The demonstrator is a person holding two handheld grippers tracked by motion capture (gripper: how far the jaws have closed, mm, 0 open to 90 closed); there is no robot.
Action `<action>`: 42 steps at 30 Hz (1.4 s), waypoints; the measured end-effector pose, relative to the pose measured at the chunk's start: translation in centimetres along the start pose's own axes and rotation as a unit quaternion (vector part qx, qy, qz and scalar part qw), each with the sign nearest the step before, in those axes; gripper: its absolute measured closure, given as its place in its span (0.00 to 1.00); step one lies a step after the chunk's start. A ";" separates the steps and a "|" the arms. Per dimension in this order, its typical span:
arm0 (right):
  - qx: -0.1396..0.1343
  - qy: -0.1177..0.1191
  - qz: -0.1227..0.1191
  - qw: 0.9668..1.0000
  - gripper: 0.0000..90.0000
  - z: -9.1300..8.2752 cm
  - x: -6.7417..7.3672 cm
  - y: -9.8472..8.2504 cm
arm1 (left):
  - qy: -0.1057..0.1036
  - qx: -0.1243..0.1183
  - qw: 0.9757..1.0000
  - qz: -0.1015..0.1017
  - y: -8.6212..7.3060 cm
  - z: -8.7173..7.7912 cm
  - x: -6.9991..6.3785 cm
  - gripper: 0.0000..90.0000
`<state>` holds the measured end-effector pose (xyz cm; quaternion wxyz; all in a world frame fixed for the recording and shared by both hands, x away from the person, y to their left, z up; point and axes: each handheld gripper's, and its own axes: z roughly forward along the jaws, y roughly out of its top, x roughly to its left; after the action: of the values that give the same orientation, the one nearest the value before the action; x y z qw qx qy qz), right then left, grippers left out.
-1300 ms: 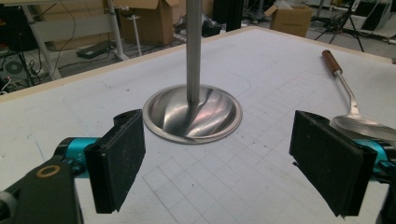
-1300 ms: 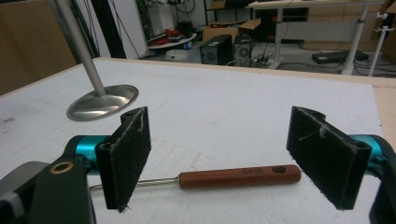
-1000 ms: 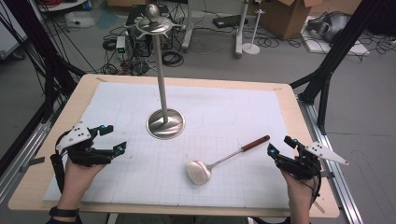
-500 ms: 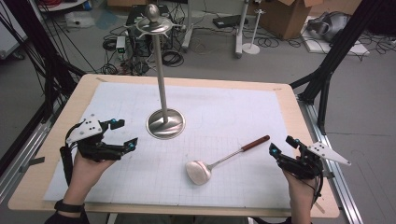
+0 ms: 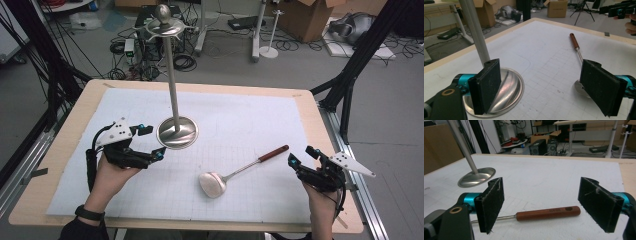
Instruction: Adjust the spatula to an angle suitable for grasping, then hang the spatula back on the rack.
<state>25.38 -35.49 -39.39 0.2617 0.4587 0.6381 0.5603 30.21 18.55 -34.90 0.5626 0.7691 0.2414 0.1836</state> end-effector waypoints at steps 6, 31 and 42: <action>0.005 0.003 -0.004 1.000 0.22 0.4 0.2 0.1 | -0.011 0.010 1.000 -0.002 0.2 0.9 -0.2 0.20; 0.001 0.006 -0.003 1.000 0.22 0.2 0.4 0.3 | -0.039 0.037 0.998 0.012 1.6 4.9 -2.0 0.20; -0.003 0.009 -0.001 1.000 0.22 0.3 0.3 0.3 | -0.068 0.060 0.996 0.027 2.8 8.5 -4.1 0.20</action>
<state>25.57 -35.06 -39.11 0.2583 0.4519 0.6392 0.5660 32.06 8.83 -34.82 0.5254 0.8184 0.1920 0.1313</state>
